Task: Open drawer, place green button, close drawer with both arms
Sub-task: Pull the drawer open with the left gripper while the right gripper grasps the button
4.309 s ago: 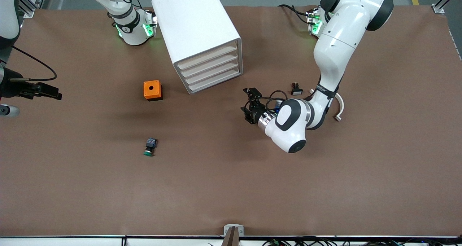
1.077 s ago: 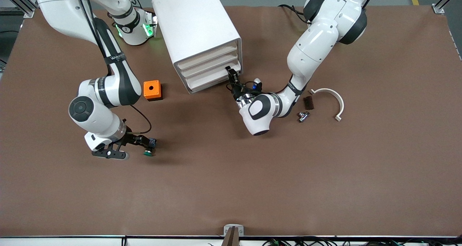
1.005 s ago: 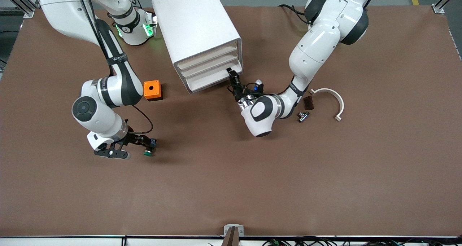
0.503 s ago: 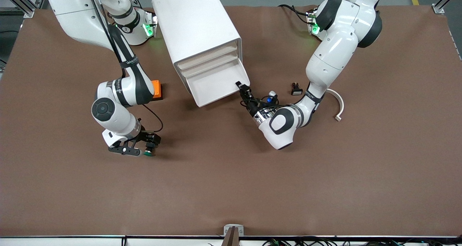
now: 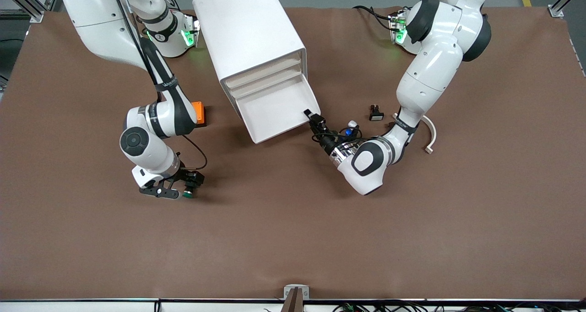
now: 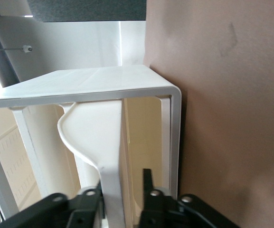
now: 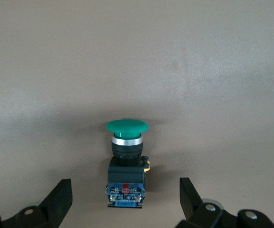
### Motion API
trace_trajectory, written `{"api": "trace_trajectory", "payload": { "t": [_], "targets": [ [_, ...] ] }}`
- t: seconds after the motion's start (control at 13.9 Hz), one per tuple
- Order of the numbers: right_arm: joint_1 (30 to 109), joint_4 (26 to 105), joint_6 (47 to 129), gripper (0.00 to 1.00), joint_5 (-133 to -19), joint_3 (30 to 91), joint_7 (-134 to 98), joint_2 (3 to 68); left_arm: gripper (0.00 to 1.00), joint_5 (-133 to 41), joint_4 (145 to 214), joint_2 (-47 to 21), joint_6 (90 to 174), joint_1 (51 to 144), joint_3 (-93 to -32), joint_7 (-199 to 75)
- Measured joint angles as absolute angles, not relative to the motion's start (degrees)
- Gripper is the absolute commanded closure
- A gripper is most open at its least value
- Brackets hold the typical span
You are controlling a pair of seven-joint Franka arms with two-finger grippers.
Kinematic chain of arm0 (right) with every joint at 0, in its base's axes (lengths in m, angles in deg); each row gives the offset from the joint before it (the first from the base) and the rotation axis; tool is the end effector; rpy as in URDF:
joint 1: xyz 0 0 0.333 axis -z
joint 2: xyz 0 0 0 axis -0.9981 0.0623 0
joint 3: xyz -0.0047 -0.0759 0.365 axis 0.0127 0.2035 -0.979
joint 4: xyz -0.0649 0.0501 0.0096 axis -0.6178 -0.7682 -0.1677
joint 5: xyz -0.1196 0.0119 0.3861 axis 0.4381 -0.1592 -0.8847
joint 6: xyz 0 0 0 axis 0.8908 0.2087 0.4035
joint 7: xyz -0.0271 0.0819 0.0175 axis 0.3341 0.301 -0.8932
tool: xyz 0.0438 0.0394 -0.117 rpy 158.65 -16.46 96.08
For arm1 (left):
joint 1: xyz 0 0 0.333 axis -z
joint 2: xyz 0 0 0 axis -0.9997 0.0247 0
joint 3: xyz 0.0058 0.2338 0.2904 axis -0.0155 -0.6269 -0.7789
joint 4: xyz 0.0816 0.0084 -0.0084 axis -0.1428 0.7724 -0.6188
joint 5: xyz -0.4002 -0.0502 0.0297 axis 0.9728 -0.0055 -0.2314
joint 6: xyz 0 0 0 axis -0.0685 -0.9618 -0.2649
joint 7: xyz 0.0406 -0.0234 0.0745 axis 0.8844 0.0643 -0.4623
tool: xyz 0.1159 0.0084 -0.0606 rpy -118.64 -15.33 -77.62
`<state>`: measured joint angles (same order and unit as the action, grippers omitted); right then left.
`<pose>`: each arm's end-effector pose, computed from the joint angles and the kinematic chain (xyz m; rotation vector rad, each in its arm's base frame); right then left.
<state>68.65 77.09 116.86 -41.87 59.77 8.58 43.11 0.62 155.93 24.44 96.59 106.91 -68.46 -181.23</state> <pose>0.6515 0.1580 0.2252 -3.1220 0.2673 -0.0799 0.5557 -0.4239 0.1118 -0.9815 -1.7273 1.6243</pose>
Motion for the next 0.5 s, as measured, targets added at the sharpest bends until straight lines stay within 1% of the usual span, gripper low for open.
{"api": "trace_trajectory", "payload": {
  "t": [0.07, 0.14, 0.29, 0.5],
  "targets": [
    [68.7, 77.2, 117.0, 0.0, -41.9, 59.8, 9.0, 43.5, 0.11, 0.6, 155.6, 24.4, 96.9, 106.6, -68.5, -176.6],
    [68.7, 77.2, 117.1, 0.0, -41.9, 59.8, 9.1, 43.8, 0.06, 0.6, 155.0, 24.4, 97.1, 106.2, -68.5, -172.4],
    [68.7, 77.2, 117.3, 0.0, -41.9, 59.8, 9.3, 44.3, 0.02, 0.6, 153.1, 24.3, 97.2, 105.2, -68.6, -164.9],
    [68.7, 77.2, 117.3, 0.0, -41.9, 59.9, 10.7, 44.6, 0.01, 0.6, 150.9, 23.7, 97.2, 104.8, -69.4, -152.7]
  ]
}}
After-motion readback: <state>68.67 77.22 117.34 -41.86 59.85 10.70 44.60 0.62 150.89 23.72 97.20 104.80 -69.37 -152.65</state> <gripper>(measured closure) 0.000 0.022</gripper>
